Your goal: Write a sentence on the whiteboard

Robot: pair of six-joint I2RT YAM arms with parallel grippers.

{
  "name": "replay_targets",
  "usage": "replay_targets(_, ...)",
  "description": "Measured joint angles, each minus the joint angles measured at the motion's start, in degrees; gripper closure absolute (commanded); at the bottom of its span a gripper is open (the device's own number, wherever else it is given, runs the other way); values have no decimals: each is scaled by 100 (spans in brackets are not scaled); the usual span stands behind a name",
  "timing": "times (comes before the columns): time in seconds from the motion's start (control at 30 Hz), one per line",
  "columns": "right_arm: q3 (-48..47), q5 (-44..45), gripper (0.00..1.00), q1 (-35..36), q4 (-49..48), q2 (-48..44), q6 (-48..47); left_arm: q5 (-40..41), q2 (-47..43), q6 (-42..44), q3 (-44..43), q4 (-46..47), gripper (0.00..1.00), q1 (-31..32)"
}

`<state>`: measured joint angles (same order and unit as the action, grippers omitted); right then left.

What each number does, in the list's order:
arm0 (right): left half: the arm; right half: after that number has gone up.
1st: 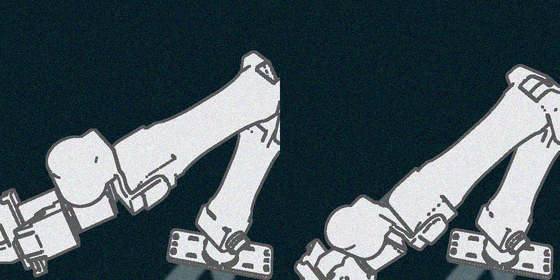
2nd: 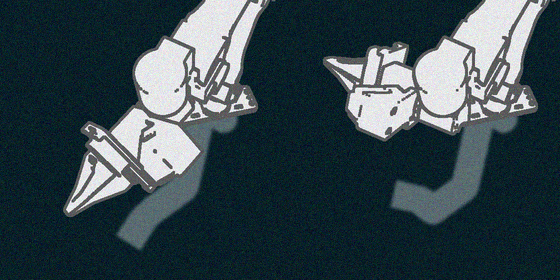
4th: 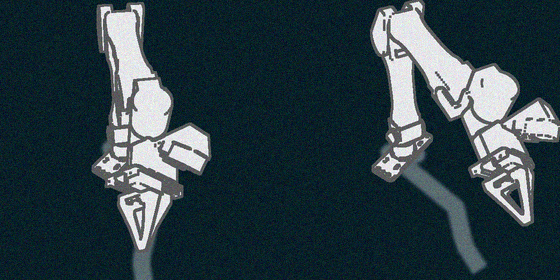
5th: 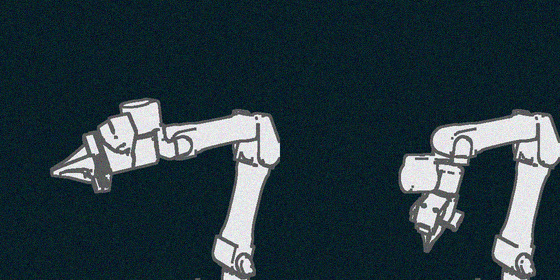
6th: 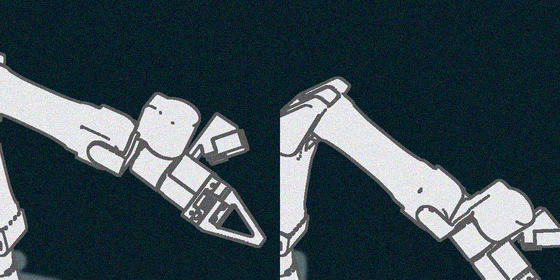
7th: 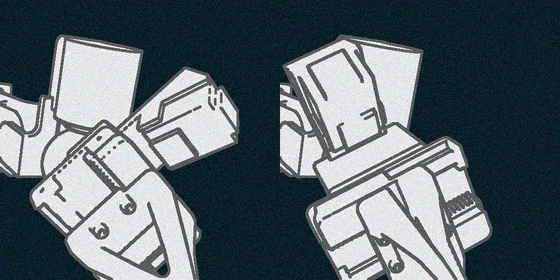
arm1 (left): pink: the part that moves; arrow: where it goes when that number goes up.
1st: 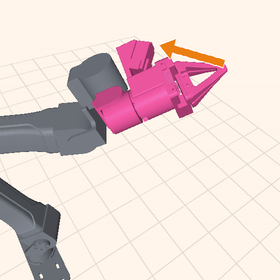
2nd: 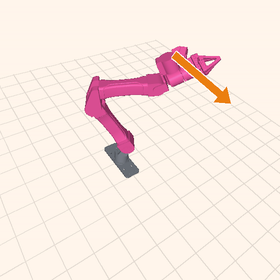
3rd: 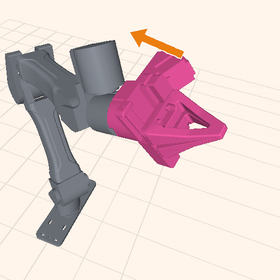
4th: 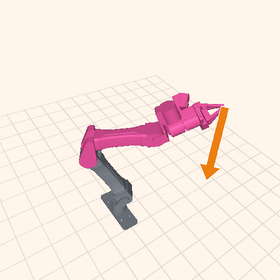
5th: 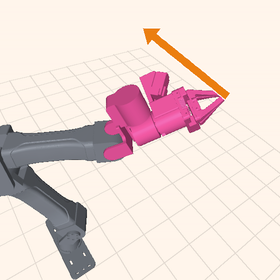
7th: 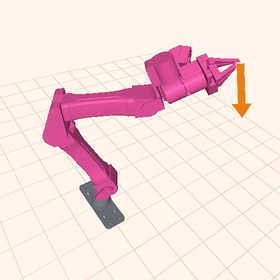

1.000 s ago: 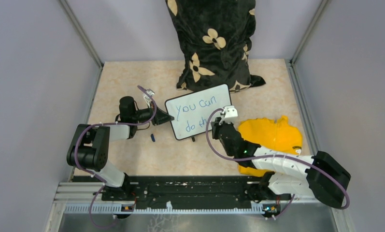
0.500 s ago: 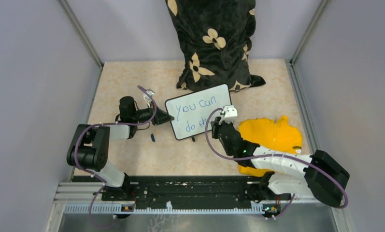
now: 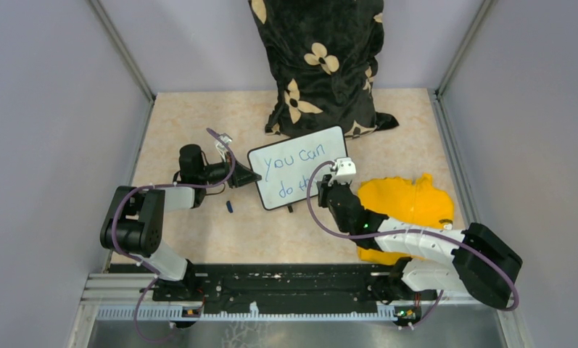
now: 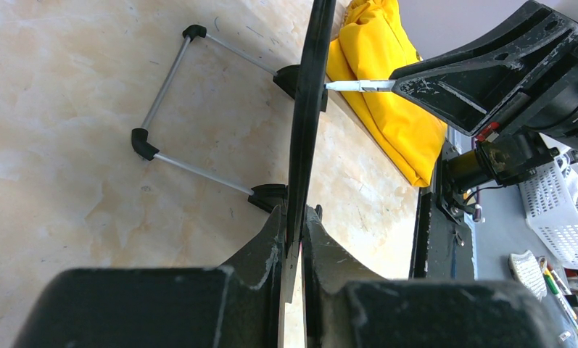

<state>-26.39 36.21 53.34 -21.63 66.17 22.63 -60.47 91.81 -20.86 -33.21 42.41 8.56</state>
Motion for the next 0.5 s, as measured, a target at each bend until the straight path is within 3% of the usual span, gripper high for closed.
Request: replay_targets(0.5,15,-9,100,0,2,-2,146,0,0,2,-2,-4,86,0)
